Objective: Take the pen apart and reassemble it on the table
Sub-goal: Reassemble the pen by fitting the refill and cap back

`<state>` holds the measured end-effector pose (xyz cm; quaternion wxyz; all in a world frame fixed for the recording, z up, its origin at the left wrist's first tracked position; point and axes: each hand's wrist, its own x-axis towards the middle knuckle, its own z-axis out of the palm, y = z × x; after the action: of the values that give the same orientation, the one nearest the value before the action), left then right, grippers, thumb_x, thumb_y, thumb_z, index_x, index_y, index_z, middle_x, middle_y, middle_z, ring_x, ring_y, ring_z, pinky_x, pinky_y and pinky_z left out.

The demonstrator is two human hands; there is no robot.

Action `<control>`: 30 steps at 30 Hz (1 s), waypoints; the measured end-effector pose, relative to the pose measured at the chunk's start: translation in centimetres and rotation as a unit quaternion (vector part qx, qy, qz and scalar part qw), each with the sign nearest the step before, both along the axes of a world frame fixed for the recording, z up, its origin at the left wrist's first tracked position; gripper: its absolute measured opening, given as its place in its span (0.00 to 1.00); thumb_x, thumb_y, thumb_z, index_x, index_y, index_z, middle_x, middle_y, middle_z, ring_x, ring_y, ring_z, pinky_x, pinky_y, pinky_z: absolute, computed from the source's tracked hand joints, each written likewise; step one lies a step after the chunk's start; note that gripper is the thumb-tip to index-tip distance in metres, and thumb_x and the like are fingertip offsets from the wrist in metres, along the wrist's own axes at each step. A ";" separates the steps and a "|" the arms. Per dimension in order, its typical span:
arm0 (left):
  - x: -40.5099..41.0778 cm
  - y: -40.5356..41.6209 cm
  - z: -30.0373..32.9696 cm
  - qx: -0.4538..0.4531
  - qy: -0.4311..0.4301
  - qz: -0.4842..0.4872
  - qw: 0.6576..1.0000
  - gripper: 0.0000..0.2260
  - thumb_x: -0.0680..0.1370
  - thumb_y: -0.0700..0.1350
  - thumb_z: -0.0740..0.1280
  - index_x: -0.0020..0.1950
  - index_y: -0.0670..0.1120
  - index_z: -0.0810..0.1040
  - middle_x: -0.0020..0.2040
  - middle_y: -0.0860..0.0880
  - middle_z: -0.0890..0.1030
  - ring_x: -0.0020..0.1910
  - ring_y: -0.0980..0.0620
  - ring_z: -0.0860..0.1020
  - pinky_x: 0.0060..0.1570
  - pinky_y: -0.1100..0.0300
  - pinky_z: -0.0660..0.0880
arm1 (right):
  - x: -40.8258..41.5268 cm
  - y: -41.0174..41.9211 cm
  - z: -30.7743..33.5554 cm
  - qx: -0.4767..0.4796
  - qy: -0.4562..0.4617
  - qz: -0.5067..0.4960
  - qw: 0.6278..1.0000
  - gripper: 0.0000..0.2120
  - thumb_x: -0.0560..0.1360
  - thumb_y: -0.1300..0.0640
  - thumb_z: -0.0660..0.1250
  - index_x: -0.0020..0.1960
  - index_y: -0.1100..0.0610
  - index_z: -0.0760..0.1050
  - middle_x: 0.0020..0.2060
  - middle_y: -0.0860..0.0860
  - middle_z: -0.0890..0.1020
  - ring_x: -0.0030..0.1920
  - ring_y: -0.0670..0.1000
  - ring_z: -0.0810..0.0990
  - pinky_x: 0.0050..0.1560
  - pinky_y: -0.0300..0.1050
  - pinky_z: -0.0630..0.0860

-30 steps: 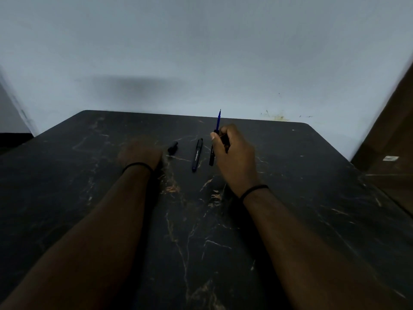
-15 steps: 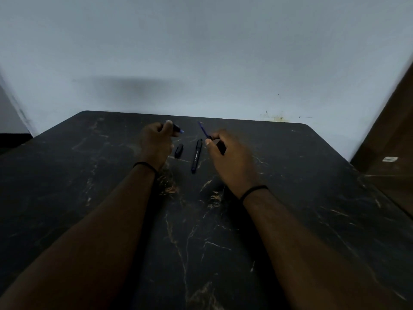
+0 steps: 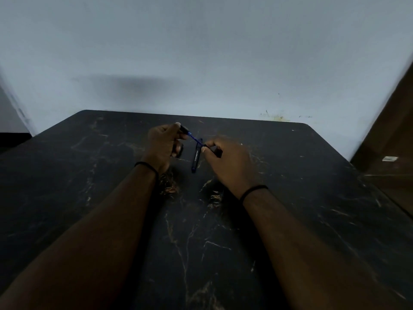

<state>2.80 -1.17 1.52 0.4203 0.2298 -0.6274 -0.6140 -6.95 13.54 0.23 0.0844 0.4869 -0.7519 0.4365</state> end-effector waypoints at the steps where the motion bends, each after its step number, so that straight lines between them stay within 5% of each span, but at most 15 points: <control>1: -0.1 0.0 0.0 -0.007 -0.004 0.002 1.000 0.14 0.84 0.43 0.60 0.45 0.37 0.79 0.38 0.43 0.80 0.18 0.56 0.67 0.19 0.68 0.60 | 0.0 0.0 -0.1 0.001 0.000 -0.001 1.000 0.06 0.78 0.50 0.67 0.46 0.50 0.82 0.40 0.47 0.82 0.41 0.48 0.78 0.40 0.42 0.72; 17: -0.7 -0.2 -0.9 -0.018 -0.012 0.007 1.000 0.12 0.81 0.46 0.66 0.42 0.41 0.81 0.36 0.46 0.83 0.19 0.56 0.68 0.18 0.67 0.62 | -0.9 0.0 -0.3 -0.003 0.050 -0.042 0.998 0.09 0.79 0.49 0.67 0.56 0.49 0.81 0.48 0.49 0.84 0.46 0.49 0.80 0.45 0.43 0.74; 25: -1.1 1.1 -0.9 0.000 -0.016 -0.045 0.999 0.10 0.79 0.46 0.69 0.42 0.41 0.80 0.36 0.48 0.84 0.20 0.55 0.69 0.19 0.66 0.62 | -0.5 -0.1 -0.5 -0.043 0.040 -0.046 0.997 0.08 0.76 0.51 0.71 0.55 0.48 0.81 0.47 0.48 0.83 0.45 0.49 0.80 0.44 0.45 0.78; 30: -1.3 1.0 -1.2 0.009 -0.009 -0.071 0.997 0.09 0.77 0.48 0.71 0.42 0.43 0.82 0.38 0.47 0.85 0.22 0.55 0.69 0.19 0.65 0.62 | -0.9 -0.4 -0.9 -0.064 0.000 -0.057 0.996 0.08 0.74 0.50 0.72 0.49 0.44 0.75 0.36 0.40 0.78 0.38 0.44 0.78 0.39 0.46 0.78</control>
<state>1.46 -0.18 0.37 0.3680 0.1937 -0.6401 -0.6460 -7.83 13.17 -0.64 0.1397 0.4367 -0.7490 0.4783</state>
